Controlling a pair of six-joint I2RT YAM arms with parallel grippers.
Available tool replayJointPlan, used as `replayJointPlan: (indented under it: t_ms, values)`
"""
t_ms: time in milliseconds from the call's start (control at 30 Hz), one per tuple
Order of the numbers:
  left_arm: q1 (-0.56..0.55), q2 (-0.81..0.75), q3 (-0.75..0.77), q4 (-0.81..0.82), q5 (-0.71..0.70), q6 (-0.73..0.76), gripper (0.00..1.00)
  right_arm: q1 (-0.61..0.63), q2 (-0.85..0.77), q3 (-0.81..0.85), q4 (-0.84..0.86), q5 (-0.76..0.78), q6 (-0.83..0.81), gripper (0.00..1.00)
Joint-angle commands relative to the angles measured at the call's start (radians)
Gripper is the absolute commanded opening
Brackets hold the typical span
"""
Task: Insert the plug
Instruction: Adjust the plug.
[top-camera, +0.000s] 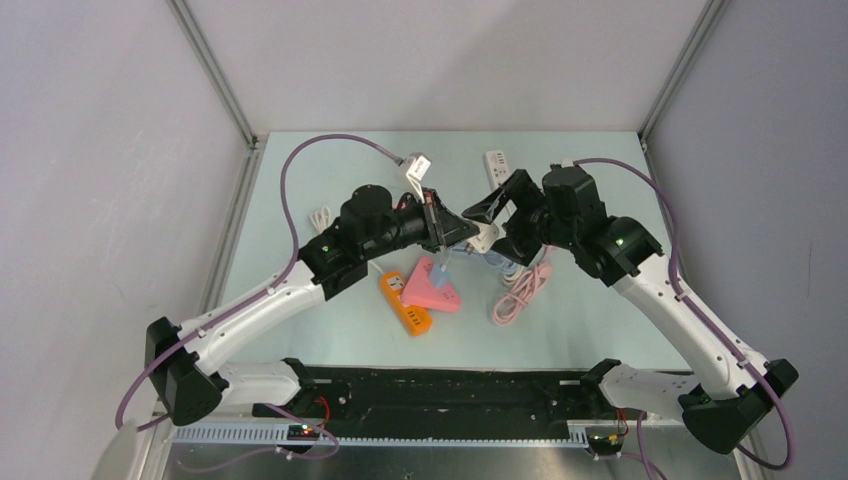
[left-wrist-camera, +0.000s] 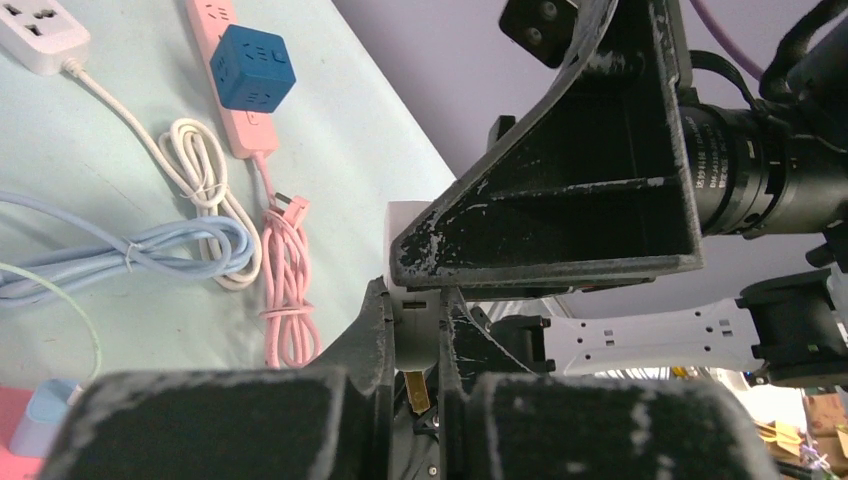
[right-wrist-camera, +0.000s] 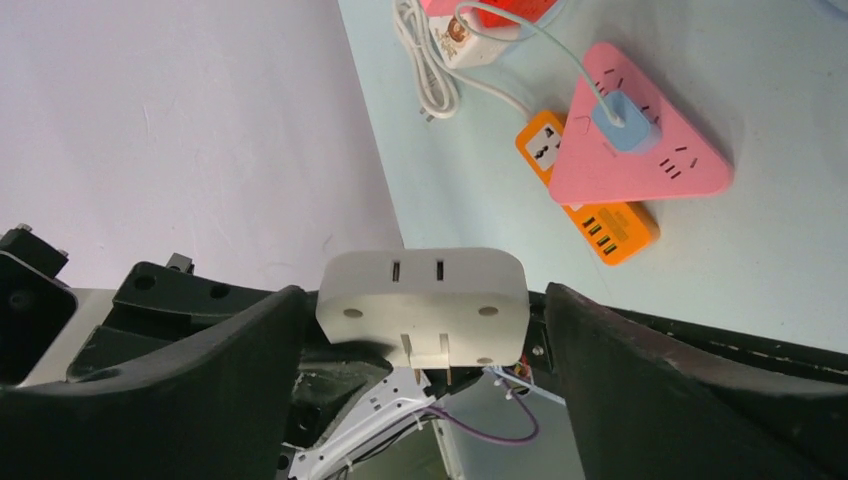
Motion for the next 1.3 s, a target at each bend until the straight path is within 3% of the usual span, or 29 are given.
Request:
replayJointPlan:
  t_ms: [0, 133, 267, 400, 667, 1033, 1267]
  values:
    - [0.011, 0.003, 0.007, 0.038, 0.102, 0.038, 0.0, -0.02, -0.015, -0.007, 0.108, -0.058, -0.122, 0.99]
    - [0.051, 0.014, 0.008, 0.024, 0.218, 0.038, 0.0, -0.082, -0.075, -0.057, 0.256, -0.164, -0.288, 0.99]
    - [0.102, -0.001, 0.01, -0.003, 0.331, 0.003, 0.0, -0.195, -0.088, -0.107, 0.413, -0.557, -0.433, 0.99]
    - [0.136, -0.017, 0.038, -0.031, 0.454, -0.019, 0.0, -0.202, -0.08, -0.114, 0.467, -0.748, -0.565, 0.99]
    - [0.169, -0.047, 0.056, -0.07, 0.579, -0.064, 0.0, -0.119, -0.04, -0.113, 0.458, -0.781, -0.683, 0.8]
    - [0.223, -0.073, 0.062, -0.069, 0.656, -0.068, 0.0, -0.097, -0.037, -0.113, 0.404, -0.777, -0.764, 0.84]
    - [0.237, -0.076, 0.077, -0.023, 0.675, -0.108, 0.0, -0.083, -0.022, -0.113, 0.458, -0.855, -0.731, 0.64]
